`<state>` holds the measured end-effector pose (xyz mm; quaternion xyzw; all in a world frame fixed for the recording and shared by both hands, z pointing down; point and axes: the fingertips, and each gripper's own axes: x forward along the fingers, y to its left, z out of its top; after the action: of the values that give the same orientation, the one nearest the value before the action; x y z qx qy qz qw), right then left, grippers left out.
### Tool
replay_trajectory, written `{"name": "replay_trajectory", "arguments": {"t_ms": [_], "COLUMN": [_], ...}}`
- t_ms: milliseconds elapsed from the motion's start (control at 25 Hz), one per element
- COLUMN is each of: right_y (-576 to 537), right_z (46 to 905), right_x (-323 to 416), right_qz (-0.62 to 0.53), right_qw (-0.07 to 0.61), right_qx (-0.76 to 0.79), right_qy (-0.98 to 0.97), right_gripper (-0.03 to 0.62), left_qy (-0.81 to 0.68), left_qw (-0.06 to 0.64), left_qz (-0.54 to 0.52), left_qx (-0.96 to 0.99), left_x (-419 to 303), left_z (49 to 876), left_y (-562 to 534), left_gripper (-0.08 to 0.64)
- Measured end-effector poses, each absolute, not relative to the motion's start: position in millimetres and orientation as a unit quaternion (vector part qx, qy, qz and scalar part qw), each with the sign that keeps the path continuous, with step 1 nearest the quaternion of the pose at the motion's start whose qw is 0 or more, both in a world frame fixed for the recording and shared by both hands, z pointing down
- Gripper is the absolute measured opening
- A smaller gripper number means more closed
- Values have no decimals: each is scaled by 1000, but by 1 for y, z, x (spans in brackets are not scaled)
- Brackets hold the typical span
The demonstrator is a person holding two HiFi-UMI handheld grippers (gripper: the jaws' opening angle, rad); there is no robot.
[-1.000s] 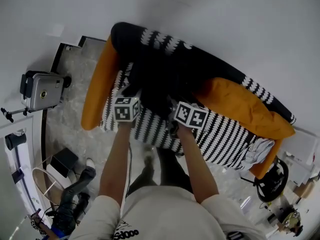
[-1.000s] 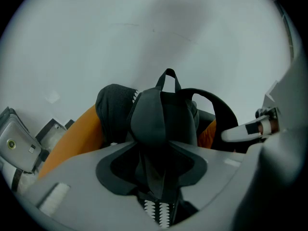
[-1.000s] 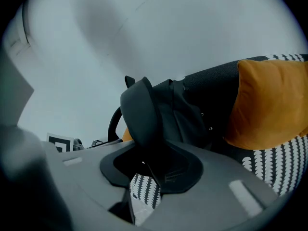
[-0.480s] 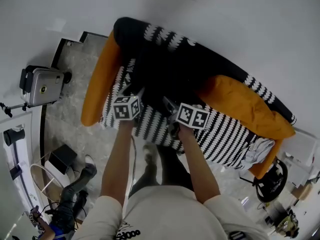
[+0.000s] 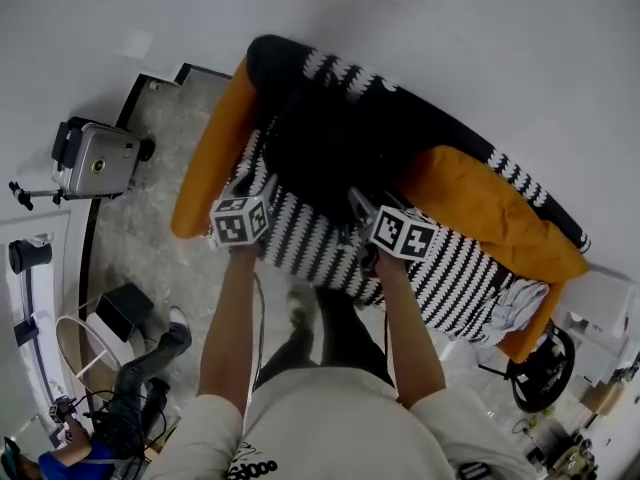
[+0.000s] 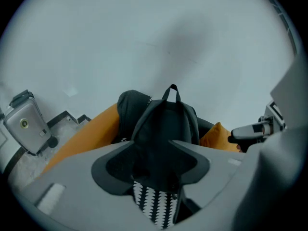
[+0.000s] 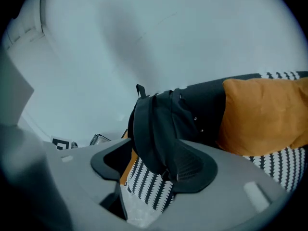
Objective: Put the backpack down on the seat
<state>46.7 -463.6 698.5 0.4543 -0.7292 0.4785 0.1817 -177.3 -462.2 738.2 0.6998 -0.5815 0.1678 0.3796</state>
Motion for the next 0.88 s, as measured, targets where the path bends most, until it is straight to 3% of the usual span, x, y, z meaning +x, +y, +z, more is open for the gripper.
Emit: {"name": "replay_trajectory", "arguments": {"t_ms": [120, 520, 880], "right_y": [-457, -394, -325], "right_z": [675, 577, 484], "right_x": [53, 53, 46], "right_qz": [446, 391, 266], "right_qw": [169, 115, 126], "right_qx": [473, 480, 478], "right_qy": [-741, -777, -828], "right_gripper": [238, 209, 126], "left_qy": [-599, -622, -647], "left_qw": [348, 265, 198], "left_qz": [168, 161, 125], "left_qx": [702, 719, 726], "left_x": [-200, -238, -253], "left_z": [712, 622, 537], "left_y": [-442, -358, -282], "left_gripper": [186, 111, 21]}}
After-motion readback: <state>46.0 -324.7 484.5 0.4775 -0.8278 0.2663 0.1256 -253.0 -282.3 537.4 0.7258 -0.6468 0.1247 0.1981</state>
